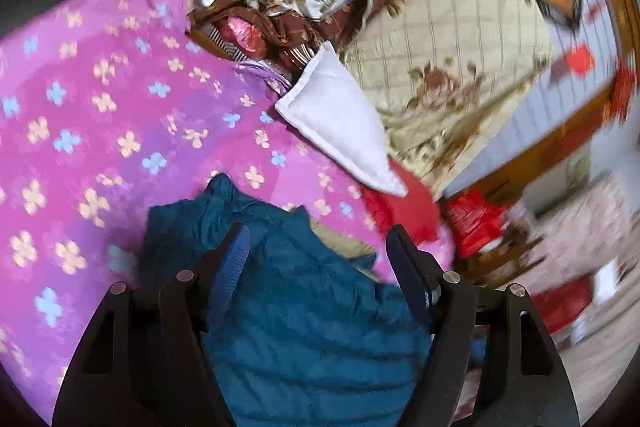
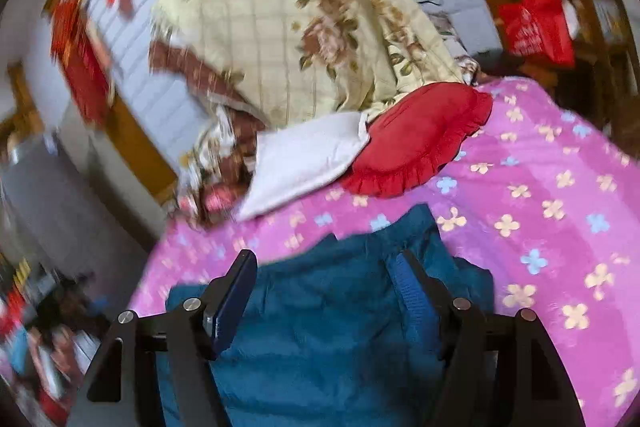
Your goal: Fold large clothes
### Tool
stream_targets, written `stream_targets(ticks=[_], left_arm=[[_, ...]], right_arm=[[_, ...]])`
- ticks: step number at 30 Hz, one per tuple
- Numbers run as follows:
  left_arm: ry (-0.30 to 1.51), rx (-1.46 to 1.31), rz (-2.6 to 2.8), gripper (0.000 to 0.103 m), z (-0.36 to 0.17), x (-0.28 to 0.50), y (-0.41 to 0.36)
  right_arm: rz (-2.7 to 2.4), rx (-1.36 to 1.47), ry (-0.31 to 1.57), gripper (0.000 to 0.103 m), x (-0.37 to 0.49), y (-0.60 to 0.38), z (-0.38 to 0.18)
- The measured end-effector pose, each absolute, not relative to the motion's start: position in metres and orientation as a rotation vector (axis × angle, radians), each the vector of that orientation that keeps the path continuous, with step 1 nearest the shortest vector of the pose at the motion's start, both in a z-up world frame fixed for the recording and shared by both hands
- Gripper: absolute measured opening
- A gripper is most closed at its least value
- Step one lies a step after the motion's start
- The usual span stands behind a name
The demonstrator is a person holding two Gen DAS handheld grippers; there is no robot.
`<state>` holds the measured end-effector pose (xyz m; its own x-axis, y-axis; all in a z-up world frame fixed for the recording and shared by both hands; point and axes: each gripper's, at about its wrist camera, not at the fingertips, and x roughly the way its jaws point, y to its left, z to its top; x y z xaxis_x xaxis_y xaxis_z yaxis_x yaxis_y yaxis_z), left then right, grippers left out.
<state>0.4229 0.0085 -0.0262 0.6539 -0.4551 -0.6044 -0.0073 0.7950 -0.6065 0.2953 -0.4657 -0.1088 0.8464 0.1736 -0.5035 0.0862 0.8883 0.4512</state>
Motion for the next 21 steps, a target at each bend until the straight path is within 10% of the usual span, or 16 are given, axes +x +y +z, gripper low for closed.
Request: stream_targets(ticks=[21], left_arm=[[1.007, -0.095, -0.055, 0.073, -0.186, 0.505, -0.122]], right_arm=[[-0.033, 0.26, 0.837, 0.075, 0.427, -0.421, -0.239]])
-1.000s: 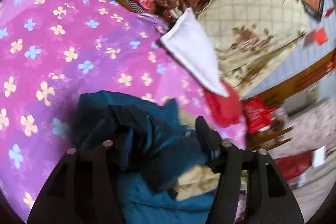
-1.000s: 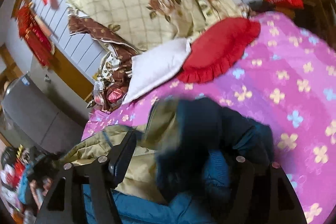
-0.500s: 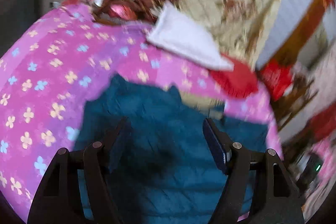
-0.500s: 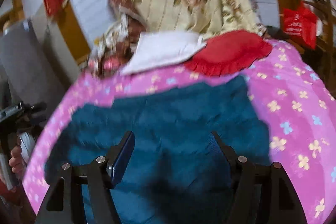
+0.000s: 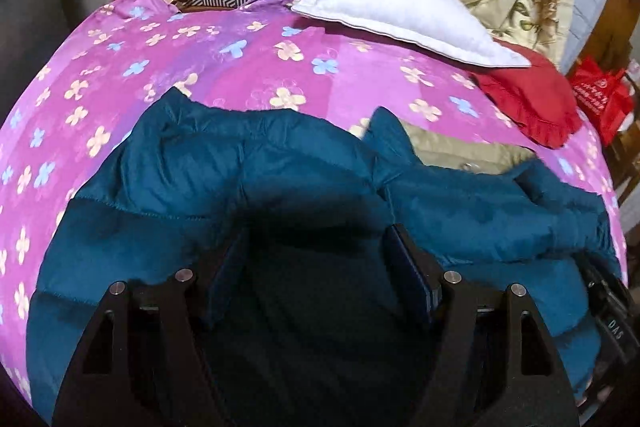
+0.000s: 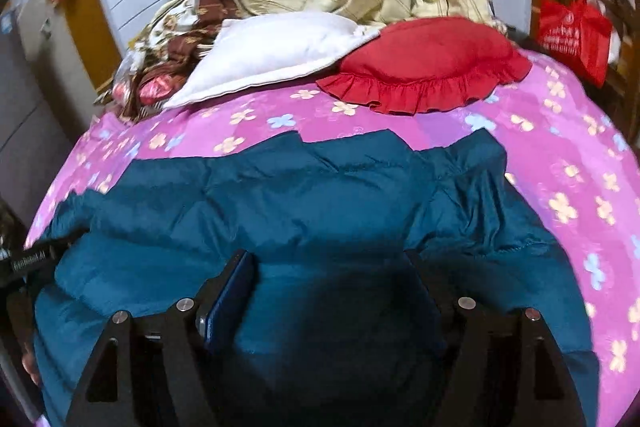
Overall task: Fold large clothes
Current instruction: 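Lower the folded hem onto the jacket and open both grippers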
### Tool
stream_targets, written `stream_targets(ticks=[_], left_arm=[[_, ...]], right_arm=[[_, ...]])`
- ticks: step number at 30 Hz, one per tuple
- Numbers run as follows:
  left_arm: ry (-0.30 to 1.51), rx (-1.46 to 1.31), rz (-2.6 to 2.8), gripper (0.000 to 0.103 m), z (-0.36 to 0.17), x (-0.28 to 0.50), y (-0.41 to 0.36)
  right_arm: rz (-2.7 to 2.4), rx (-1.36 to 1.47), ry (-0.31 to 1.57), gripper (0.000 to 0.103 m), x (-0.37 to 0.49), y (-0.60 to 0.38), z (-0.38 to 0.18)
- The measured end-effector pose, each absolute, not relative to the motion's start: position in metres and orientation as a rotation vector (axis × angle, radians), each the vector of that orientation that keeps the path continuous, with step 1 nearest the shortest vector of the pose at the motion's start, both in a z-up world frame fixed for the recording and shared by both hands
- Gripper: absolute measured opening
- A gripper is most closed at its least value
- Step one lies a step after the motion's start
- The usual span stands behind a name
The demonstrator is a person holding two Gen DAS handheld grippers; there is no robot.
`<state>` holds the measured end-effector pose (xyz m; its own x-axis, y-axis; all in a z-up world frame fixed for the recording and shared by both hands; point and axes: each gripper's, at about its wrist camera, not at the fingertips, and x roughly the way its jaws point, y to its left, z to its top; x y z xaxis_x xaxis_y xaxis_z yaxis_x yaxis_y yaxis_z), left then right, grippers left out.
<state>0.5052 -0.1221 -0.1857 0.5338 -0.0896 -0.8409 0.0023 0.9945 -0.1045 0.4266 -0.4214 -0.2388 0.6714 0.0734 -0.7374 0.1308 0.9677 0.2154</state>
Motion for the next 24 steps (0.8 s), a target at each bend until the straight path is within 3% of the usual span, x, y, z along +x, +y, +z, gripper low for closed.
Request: stream_targets(ticks=[4, 13, 20, 24], left_arm=[[0.978, -0.091, -0.055, 0.079, -0.194, 0.523, -0.128], [0.944, -0.038, -0.021, 0.079, -0.177, 0.501, -0.131], [0.852, -0.075, -0.044, 0.079, -0.116, 0.402, -0.107], [0.796, 0.016, -0.023, 0.079, -0.105, 0.331, -0.101]], right_arm=[[-0.043, 0.275, 0.831, 0.077, 0.446, -0.421, -0.247], [-0.091, 0.22, 0.871, 0.077, 0.447, -0.418, -0.247], [-0.031, 0.208, 0.765, 0.076, 0.34, -0.401, -0.188], [0.005, 0.23, 0.747, 0.076, 0.26, -0.392, -0.184]])
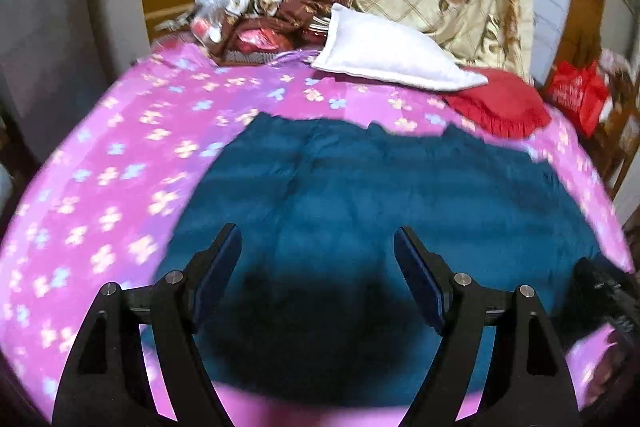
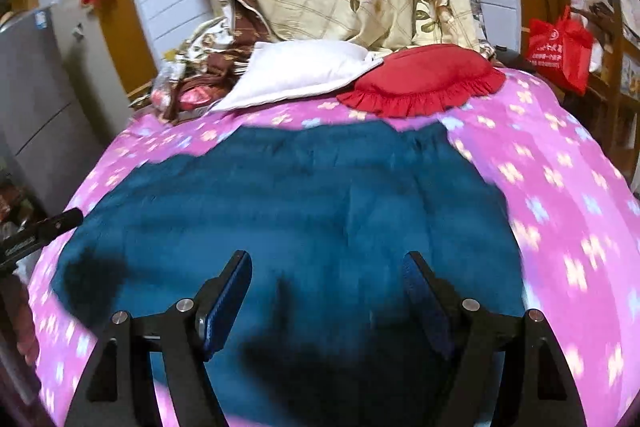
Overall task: Fold large clothes
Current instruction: 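Lower the folded hem onto the jacket and open both grippers, then withdraw both open grippers from the folded teal jacket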
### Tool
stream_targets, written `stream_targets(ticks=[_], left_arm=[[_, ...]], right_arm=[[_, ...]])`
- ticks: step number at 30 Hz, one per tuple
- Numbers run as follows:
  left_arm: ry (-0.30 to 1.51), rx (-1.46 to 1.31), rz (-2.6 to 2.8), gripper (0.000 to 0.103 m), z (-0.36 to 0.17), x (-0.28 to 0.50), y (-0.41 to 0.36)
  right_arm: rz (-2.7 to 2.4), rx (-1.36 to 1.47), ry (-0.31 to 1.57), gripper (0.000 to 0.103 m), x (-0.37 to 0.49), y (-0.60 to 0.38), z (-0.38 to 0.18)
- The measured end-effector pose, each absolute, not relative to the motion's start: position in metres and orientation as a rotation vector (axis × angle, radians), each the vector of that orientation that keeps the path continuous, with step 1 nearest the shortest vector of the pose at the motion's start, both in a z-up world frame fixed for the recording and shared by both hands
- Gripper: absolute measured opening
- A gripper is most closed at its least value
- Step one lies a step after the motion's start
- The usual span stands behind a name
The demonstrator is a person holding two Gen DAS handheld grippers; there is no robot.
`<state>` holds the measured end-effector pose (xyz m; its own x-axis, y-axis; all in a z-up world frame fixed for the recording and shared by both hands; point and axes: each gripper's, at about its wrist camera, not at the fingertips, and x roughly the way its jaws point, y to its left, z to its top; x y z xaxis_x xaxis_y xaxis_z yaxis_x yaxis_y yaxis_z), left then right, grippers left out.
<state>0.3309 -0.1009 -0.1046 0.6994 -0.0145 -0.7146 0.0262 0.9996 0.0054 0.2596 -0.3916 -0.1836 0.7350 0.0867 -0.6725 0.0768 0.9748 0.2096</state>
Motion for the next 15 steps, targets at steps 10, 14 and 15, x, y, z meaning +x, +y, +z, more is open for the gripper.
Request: stream_targets(ticks=[10, 14, 15], left_arm=[[0.869, -0.022, -0.059, 0.079, -0.134, 0.197, -0.1], [0.856, -0.049, -0.071, 0.079, -0.132, 0.147, -0.107], [0.853, -0.046, -0.084, 0.079, -0.131, 0.134, -0.109]], right_arm=[[-0.038, 0.351, 0.762, 0.076, 0.118, -0.376, -0.202], [-0.085, 0.423, 0.723, 0.076, 0.073, -0.377, -0.199], [-0.093, 0.437, 0.721, 0.076, 0.064, -0.377, -0.199]])
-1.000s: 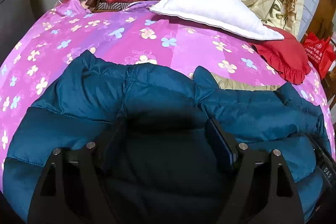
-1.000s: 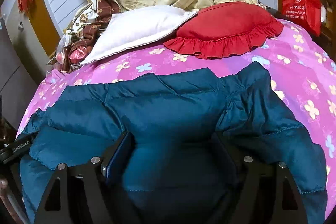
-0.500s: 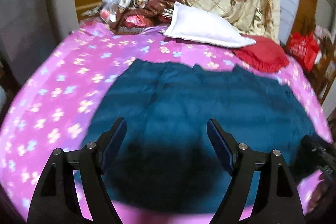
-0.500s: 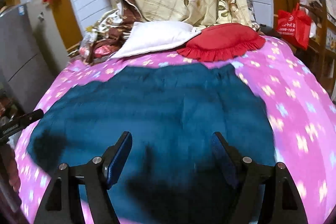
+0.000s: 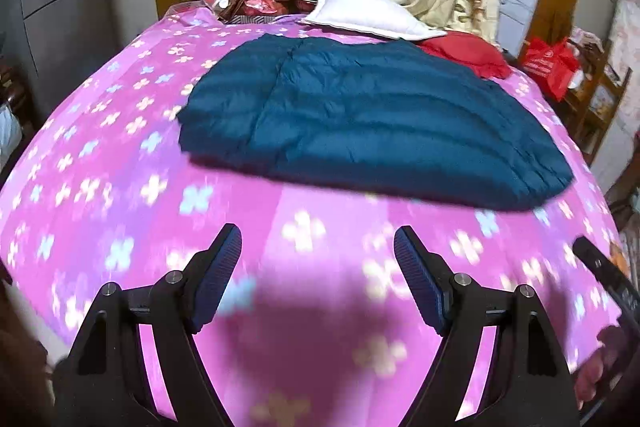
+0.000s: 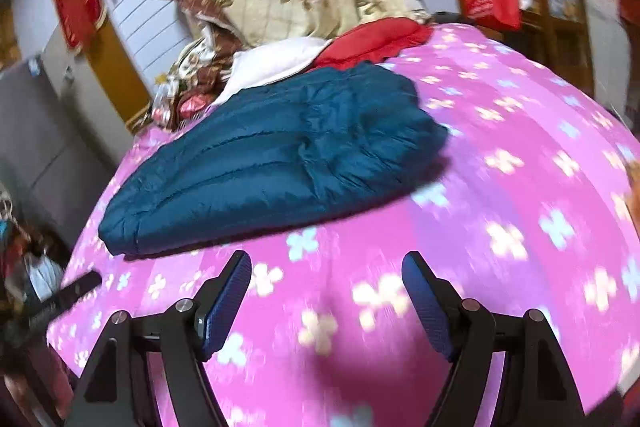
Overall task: Fold large clothes
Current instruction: 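Withdraw both open grippers from the folded teal jacket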
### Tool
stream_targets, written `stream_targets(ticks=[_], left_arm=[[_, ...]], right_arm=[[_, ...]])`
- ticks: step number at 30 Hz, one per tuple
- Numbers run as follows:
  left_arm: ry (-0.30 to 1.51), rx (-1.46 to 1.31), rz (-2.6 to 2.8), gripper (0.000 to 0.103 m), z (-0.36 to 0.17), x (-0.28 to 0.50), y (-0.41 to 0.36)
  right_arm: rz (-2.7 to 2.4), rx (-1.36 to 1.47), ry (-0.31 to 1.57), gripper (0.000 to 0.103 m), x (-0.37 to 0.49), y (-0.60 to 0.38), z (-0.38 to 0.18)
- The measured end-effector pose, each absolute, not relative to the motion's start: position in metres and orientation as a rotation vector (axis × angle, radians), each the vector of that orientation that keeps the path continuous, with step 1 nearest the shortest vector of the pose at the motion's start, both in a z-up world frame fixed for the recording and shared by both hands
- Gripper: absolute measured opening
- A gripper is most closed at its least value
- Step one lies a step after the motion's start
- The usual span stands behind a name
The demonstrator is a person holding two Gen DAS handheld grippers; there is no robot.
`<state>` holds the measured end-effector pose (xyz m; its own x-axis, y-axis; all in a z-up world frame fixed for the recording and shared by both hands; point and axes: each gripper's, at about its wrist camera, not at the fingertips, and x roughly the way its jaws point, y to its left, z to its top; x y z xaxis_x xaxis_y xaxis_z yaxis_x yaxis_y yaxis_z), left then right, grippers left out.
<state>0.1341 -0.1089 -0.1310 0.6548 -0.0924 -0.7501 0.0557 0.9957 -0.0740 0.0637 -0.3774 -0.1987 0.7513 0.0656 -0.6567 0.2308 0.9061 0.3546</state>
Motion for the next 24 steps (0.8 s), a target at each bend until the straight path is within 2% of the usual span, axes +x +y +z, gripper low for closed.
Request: stream_targets(ticks=[7, 15, 24], left_arm=[[0.841, -0.071, -0.113, 0.079, -0.116, 0.093, -0.109], [0.775, -0.078, -0.111, 0.079, -0.098, 0.074, -0.109], [0.79, -0.133, -0.091, 0.079, -0.093, 0.068, -0.087]], right_arm=[[-0.14, 0.373, 0.693, 0.076, 0.025, -0.365, -0.19], [-0.132, 0.341, 0.703, 0.076, 0.019, -0.353, -0.188], [-0.144, 0.321, 0.701, 0.076, 0.009, -0.342, -0.179]])
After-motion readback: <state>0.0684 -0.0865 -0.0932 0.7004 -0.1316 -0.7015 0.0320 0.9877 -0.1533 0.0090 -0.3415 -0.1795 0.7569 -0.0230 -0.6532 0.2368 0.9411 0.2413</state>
